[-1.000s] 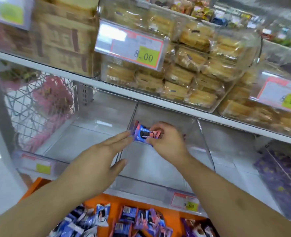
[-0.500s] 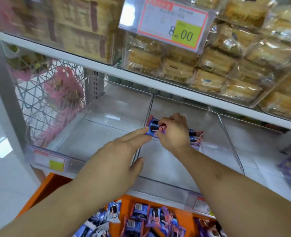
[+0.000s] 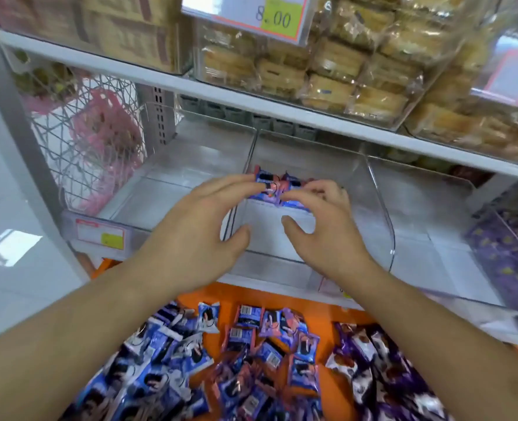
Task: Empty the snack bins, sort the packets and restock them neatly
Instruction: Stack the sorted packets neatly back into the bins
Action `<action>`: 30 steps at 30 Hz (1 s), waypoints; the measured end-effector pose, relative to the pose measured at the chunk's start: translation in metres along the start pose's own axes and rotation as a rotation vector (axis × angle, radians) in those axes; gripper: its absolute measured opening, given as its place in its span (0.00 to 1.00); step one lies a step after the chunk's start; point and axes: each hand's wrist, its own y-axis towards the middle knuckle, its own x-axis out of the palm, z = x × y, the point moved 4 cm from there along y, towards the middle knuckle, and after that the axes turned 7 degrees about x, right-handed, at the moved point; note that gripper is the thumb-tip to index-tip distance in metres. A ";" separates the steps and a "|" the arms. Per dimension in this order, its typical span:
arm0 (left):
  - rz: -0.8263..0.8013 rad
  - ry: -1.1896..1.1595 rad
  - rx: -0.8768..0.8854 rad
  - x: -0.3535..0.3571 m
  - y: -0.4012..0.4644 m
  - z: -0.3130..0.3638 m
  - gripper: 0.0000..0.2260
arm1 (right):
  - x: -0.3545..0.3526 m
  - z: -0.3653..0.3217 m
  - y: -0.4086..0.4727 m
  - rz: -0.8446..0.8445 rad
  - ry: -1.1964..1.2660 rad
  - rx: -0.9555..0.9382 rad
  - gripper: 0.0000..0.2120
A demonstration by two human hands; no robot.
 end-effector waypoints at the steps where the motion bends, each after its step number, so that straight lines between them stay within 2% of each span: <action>1: -0.010 -0.017 0.010 -0.004 -0.004 0.008 0.26 | -0.013 -0.007 -0.021 -0.016 0.015 -0.029 0.15; 3: -0.071 -0.086 0.024 -0.006 -0.016 0.025 0.24 | -0.030 -0.015 -0.063 -0.096 0.037 -0.096 0.13; 8: -0.367 -0.189 -0.026 0.018 -0.048 0.047 0.16 | 0.001 0.009 -0.144 -0.533 0.002 -0.056 0.12; 10: -0.504 -0.170 -0.069 0.049 -0.067 0.043 0.12 | 0.033 0.034 -0.166 -0.663 -0.044 -0.013 0.14; 14: -0.837 -0.005 -0.148 0.137 -0.119 0.004 0.12 | 0.095 0.083 -0.196 -0.927 -0.170 0.081 0.20; 17: -0.966 0.014 -0.239 0.185 -0.153 -0.024 0.08 | 0.139 0.109 -0.211 -1.035 -0.236 0.154 0.24; 19: -0.990 0.056 -0.273 0.209 -0.169 -0.044 0.12 | 0.160 0.117 -0.217 -1.047 -0.227 0.227 0.24; 22: -0.921 0.047 -0.323 0.235 -0.179 -0.069 0.20 | 0.183 0.130 -0.225 -1.012 -0.246 0.307 0.34; 24: -0.901 0.033 -0.349 0.252 -0.183 -0.079 0.24 | 0.193 0.135 -0.231 -1.017 -0.254 0.317 0.37; 26: -0.881 0.012 -0.352 0.273 -0.188 -0.090 0.24 | 0.205 0.139 -0.235 -1.024 -0.232 0.314 0.35; 30: -0.836 0.066 -0.373 0.294 -0.193 -0.097 0.16 | 0.214 0.141 -0.234 -0.980 -0.099 0.415 0.23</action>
